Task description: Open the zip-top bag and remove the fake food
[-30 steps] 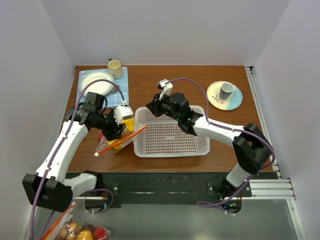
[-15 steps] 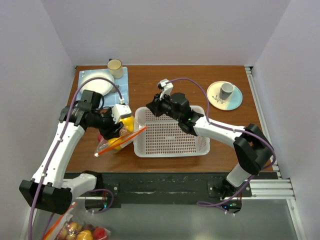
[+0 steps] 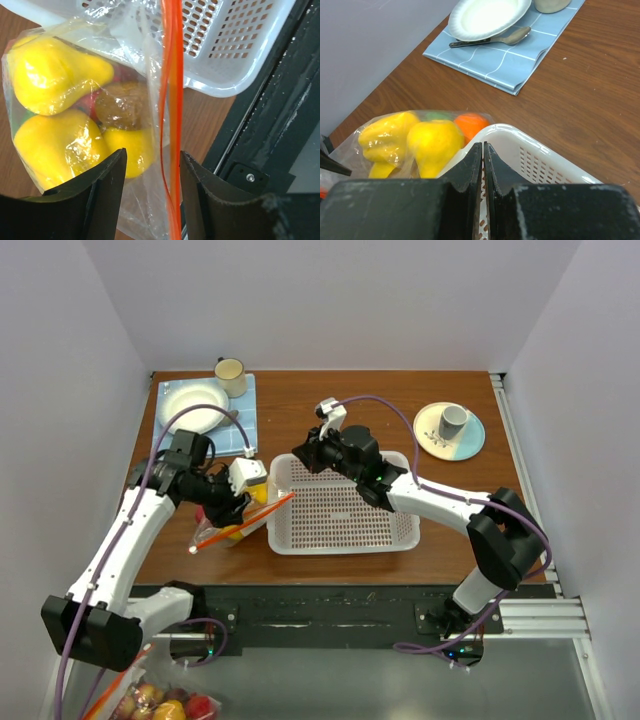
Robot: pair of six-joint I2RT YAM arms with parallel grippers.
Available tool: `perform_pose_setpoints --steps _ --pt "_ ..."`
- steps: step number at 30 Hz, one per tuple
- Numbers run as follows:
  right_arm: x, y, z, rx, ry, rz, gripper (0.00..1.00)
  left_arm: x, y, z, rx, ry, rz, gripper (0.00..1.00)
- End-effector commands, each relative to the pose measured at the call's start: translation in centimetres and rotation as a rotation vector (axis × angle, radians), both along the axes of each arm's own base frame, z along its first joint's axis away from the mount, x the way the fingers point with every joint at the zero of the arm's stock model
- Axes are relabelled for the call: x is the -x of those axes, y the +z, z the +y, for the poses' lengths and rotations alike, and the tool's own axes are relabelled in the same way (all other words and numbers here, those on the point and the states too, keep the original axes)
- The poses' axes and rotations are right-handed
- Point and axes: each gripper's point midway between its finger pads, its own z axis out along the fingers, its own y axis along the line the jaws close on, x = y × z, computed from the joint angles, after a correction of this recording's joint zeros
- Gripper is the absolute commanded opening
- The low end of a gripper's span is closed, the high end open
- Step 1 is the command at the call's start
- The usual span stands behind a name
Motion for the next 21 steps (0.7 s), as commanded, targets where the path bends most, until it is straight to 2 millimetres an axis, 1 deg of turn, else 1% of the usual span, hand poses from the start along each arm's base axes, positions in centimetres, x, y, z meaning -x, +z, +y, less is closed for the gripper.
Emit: perform_pose_setpoints --steps 1,2,3,5,9,11,14,15,18,19,21 --pt "0.0 2.2 -0.2 -0.046 -0.015 -0.03 0.09 -1.9 -0.9 -0.2 -0.011 0.028 -0.037 0.51" --pt "0.0 2.3 -0.2 -0.047 -0.017 -0.032 0.09 -2.0 -1.6 0.1 -0.026 0.038 -0.032 0.51" --pt "0.0 2.2 -0.2 -0.045 -0.017 -0.03 0.09 -2.1 -1.8 0.1 -0.029 0.043 -0.034 0.51" --pt "0.0 2.3 -0.4 -0.045 -0.021 -0.032 0.09 -1.9 -2.8 0.1 -0.037 0.036 -0.013 0.51" --pt "0.0 2.2 -0.5 -0.042 -0.022 -0.032 0.09 -2.0 -3.1 0.3 -0.051 0.047 -0.027 0.5" --pt "0.1 2.1 -0.4 -0.047 -0.021 -0.032 0.09 -2.7 -2.8 0.6 -0.064 0.064 -0.065 0.49" --pt "0.3 2.1 -0.4 -0.058 -0.015 -0.029 0.08 -3.9 -1.8 1.0 -0.079 0.098 -0.127 0.42" --pt "0.3 2.1 -0.4 -0.06 -0.012 -0.026 0.07 -4.3 -1.4 1.1 -0.081 0.109 -0.144 0.36" --pt "0.7 2.0 -0.4 -0.067 -0.006 -0.023 0.04 -6.0 -0.1 1.7 -0.101 0.168 -0.218 0.26" --pt "0.8 2.1 -0.5 -0.069 -0.003 -0.025 0.03 -6.6 0.3 1.9 -0.104 0.186 -0.25 0.24" --pt "1.1 2.4 -0.5 -0.07 0.008 -0.027 0.02 -7.2 0.6 2.5 -0.129 0.226 -0.273 0.19"
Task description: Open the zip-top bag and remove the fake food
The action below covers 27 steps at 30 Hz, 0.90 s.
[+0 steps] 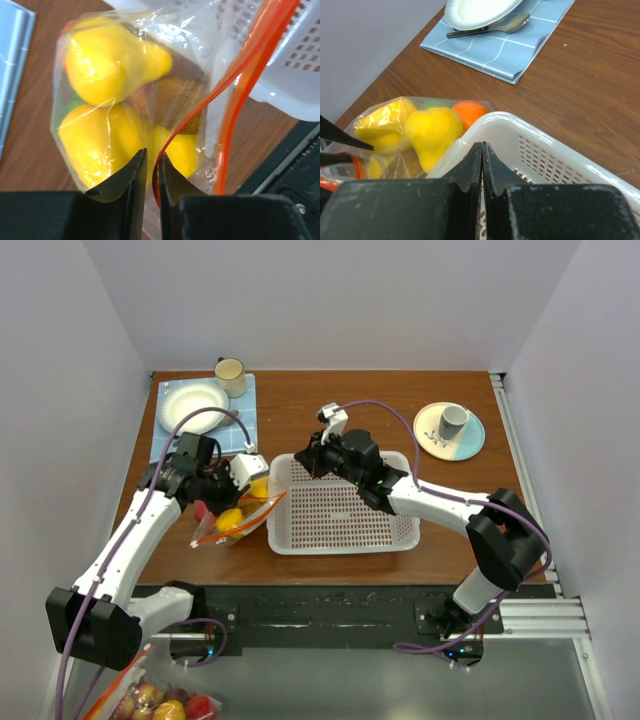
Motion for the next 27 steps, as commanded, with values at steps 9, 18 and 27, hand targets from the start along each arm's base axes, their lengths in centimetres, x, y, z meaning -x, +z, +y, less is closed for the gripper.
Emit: perform_pose_setpoints --steps 9,18,27 --pt "5.5 9.1 0.1 -0.106 0.085 -0.128 0.0 -5.9 6.4 1.7 -0.016 0.245 -0.267 0.13" --pt "11.9 7.0 8.6 0.037 0.218 -0.169 0.02 -5.4 10.3 -1.0 0.085 0.212 -0.264 0.15" --pt "10.2 5.0 12.4 0.12 0.195 -0.217 0.36 -3.9 12.2 -0.8 0.078 0.193 -0.265 0.15"
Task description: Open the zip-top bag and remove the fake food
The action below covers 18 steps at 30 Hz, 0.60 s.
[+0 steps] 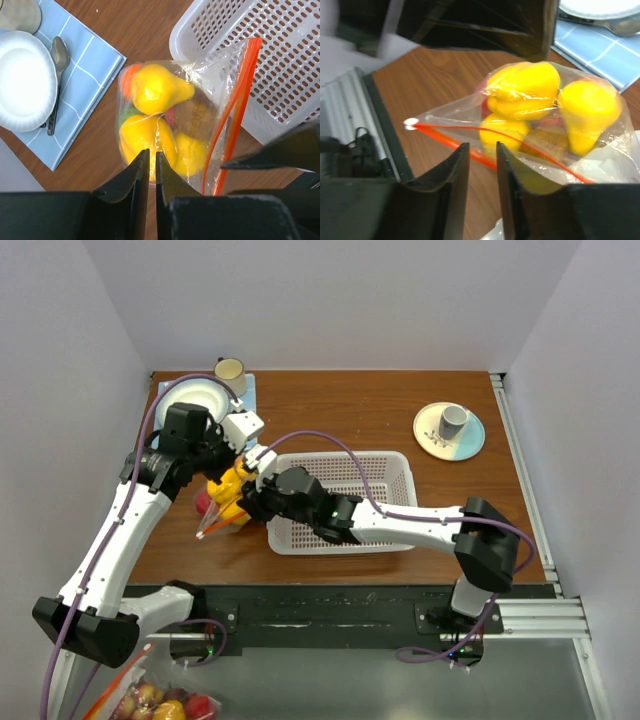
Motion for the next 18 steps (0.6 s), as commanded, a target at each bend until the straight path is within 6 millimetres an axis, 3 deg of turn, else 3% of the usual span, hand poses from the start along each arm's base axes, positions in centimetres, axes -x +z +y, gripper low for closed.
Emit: perform_pose_setpoints --steps 1,5,7,8,10,11,18 --pt "-2.2 1.6 1.7 0.005 -0.05 -0.083 0.36 0.8 2.9 -0.1 0.026 -0.007 -0.045 0.15" --pt "-2.3 1.5 2.5 0.027 -0.037 -0.073 0.35 1.2 2.7 0.6 -0.008 0.004 -0.05 0.15" --pt "-1.7 1.1 2.0 0.024 -0.024 -0.061 0.35 1.3 1.7 1.2 -0.042 0.011 -0.046 0.15" --pt "-1.4 2.1 1.6 0.0 -0.021 -0.065 0.35 1.3 1.2 1.4 -0.05 0.011 -0.043 0.14" --pt "-0.9 2.0 0.7 0.004 -0.012 -0.06 0.34 1.4 -0.3 1.6 -0.069 0.012 -0.025 0.14" --pt "-0.5 2.9 0.2 -0.014 -0.009 -0.062 0.34 1.4 -0.7 1.6 -0.071 0.011 -0.02 0.13" --pt "0.4 1.3 -0.8 0.03 0.015 -0.038 0.3 0.2 -2.9 1.9 -0.095 0.043 -0.016 0.13"
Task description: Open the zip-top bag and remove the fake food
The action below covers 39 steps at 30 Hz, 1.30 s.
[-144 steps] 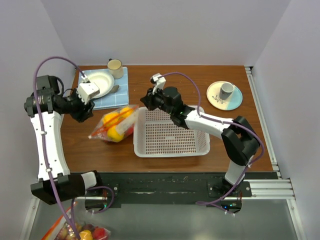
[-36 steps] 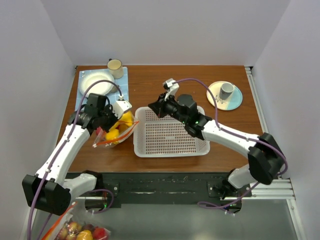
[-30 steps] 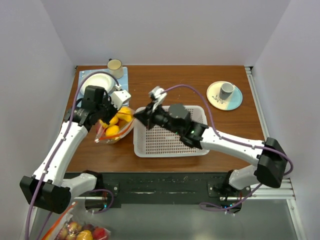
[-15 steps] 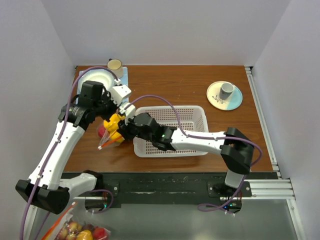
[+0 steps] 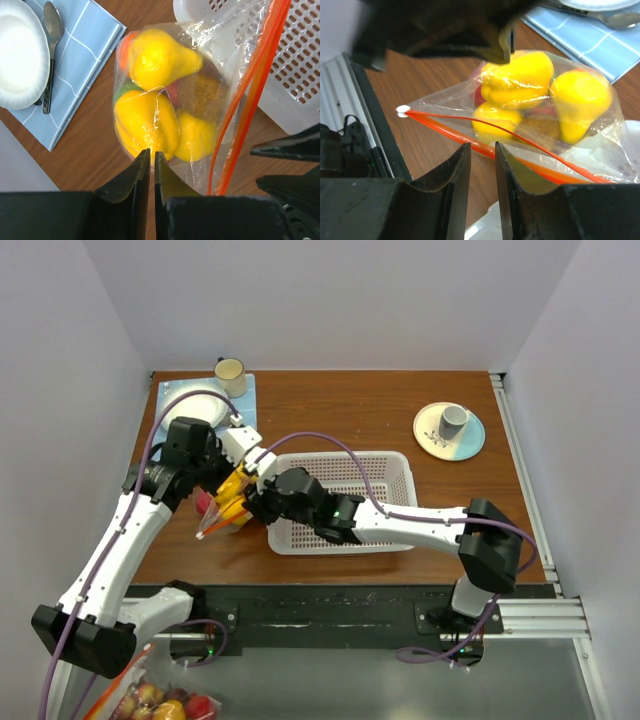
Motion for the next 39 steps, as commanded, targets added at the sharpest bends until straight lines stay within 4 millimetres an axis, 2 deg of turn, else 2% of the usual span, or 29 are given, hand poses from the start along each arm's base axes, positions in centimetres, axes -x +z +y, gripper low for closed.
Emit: perform_pose_setpoints --steps 1,8,13,16,18,21,26,31,36,37,39 --pt "0.4 2.3 0.0 -0.045 0.018 -0.02 0.3 -1.4 -0.4 0.1 -0.021 0.009 -0.04 0.13" --pt "-0.1 1.3 0.5 -0.016 0.005 -0.01 0.27 -3.3 -1.2 0.9 -0.056 0.051 -0.075 0.12" --pt "-0.1 0.7 0.2 -0.014 -0.001 -0.008 0.27 -5.4 -2.6 4.4 -0.064 0.15 -0.055 0.1" --pt "-0.1 0.5 0.3 -0.012 -0.001 -0.007 0.26 -6.0 -4.7 5.7 -0.028 0.176 0.015 0.1" --pt "-0.1 0.2 0.5 -0.011 0.0 -0.004 0.26 -5.7 -6.8 5.3 0.002 0.156 0.087 0.1" --pt "0.0 0.1 0.4 -0.005 0.006 0.003 0.25 -5.1 -8.2 4.2 0.074 0.124 0.16 0.1" --pt "0.3 -0.3 -0.1 -0.001 0.009 0.008 0.25 -5.2 -8.4 3.5 0.106 0.105 0.177 0.11" --pt "0.2 -1.8 -0.1 0.041 0.005 0.022 0.25 -5.0 -9.2 3.5 0.101 0.105 0.196 0.11" --pt "1.3 -1.3 -1.1 0.03 0.036 0.032 0.25 -4.9 -10.5 4.0 0.074 0.113 0.198 0.11" --pt "1.8 -0.6 -1.3 0.011 0.052 0.034 0.25 -4.8 -10.7 4.1 0.071 0.115 0.202 0.11" --pt "2.3 -1.4 -1.6 0.025 0.071 0.047 0.26 -4.8 -11.5 4.2 0.061 0.117 0.212 0.11"
